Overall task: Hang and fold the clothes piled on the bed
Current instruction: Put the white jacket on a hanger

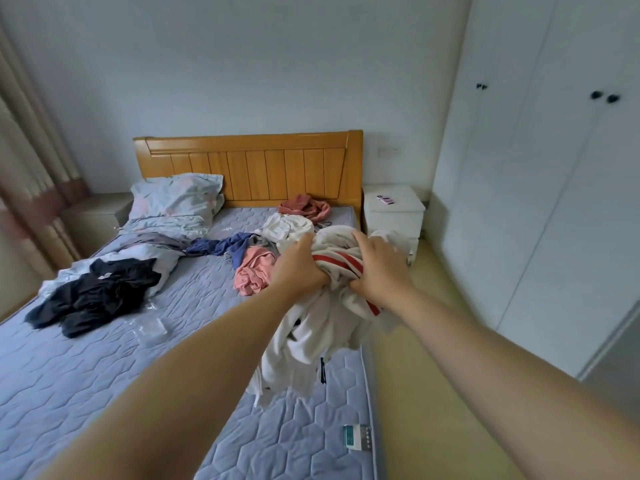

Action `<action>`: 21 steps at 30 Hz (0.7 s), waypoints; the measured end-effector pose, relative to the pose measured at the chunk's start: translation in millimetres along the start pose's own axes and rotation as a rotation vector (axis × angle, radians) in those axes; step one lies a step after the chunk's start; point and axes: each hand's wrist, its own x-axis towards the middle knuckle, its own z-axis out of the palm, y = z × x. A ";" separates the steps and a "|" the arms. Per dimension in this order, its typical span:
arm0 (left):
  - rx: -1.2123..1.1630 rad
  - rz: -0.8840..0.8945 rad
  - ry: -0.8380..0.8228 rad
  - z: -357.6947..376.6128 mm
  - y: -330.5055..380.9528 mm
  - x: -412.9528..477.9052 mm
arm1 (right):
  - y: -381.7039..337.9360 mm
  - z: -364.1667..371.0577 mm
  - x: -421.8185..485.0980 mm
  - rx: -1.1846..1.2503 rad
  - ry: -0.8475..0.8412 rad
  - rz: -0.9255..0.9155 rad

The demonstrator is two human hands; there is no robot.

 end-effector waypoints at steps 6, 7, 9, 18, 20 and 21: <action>-0.010 0.033 0.027 114.3 64.8 70.7 | 141.2 -9.3 42.0 -0.016 -0.016 0.016; -0.003 0.026 0.026 134.2 76.7 84.0 | 167.2 -10.2 52.0 -0.024 -0.030 0.010; 0.005 0.011 0.038 173.8 99.0 113.0 | 219.2 -12.7 72.6 -0.050 -0.067 -0.006; -0.095 -0.092 -0.036 298.9 180.4 226.1 | 396.7 -25.3 149.4 -0.061 -0.083 -0.079; -0.134 -0.121 -0.036 314.1 181.1 243.6 | 414.2 -18.7 165.0 -0.074 -0.057 -0.110; -0.149 -0.135 -0.035 320.0 179.2 250.8 | 420.4 -14.4 172.8 -0.087 -0.049 -0.124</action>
